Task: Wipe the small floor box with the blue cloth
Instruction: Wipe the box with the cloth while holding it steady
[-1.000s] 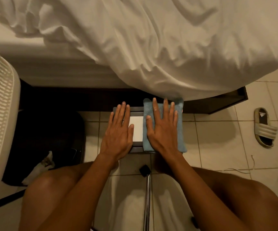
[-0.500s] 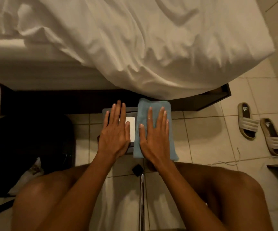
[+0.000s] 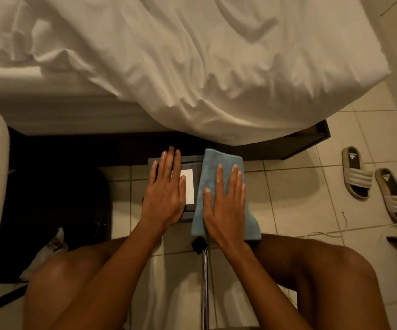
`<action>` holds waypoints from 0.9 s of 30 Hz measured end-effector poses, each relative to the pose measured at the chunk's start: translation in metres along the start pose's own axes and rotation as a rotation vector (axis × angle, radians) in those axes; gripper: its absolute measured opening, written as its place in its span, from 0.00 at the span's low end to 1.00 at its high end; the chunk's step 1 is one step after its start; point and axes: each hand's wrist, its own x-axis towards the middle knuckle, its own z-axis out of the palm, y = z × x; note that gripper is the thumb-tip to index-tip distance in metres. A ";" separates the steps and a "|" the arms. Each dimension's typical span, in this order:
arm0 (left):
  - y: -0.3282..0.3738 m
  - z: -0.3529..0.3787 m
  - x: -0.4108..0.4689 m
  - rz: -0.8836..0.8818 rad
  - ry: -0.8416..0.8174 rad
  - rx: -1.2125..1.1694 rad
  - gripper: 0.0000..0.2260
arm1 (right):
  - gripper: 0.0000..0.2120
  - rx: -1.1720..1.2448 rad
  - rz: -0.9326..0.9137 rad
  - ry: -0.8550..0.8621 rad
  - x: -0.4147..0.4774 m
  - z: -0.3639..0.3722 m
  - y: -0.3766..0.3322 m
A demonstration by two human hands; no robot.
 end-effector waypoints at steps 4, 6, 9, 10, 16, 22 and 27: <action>0.000 0.000 0.001 0.010 0.005 0.003 0.27 | 0.32 -0.041 -0.075 -0.016 0.029 -0.004 0.004; 0.000 0.000 0.001 0.003 -0.001 0.013 0.27 | 0.31 -0.037 -0.096 -0.045 0.058 -0.011 0.007; 0.001 0.001 0.001 -0.005 -0.007 0.052 0.28 | 0.30 0.043 -0.028 -0.042 0.068 -0.014 0.011; 0.001 0.001 0.001 -0.006 -0.007 0.053 0.28 | 0.30 0.057 -0.016 -0.024 0.058 -0.011 0.010; 0.000 0.001 0.000 0.007 0.006 0.035 0.27 | 0.33 -0.029 0.020 0.004 0.004 0.000 0.005; 0.001 0.001 0.002 0.010 -0.019 0.059 0.27 | 0.32 0.021 -0.076 -0.065 0.063 -0.016 0.014; -0.001 0.002 0.002 0.010 -0.019 0.059 0.27 | 0.33 0.016 -0.003 0.000 0.007 -0.006 0.006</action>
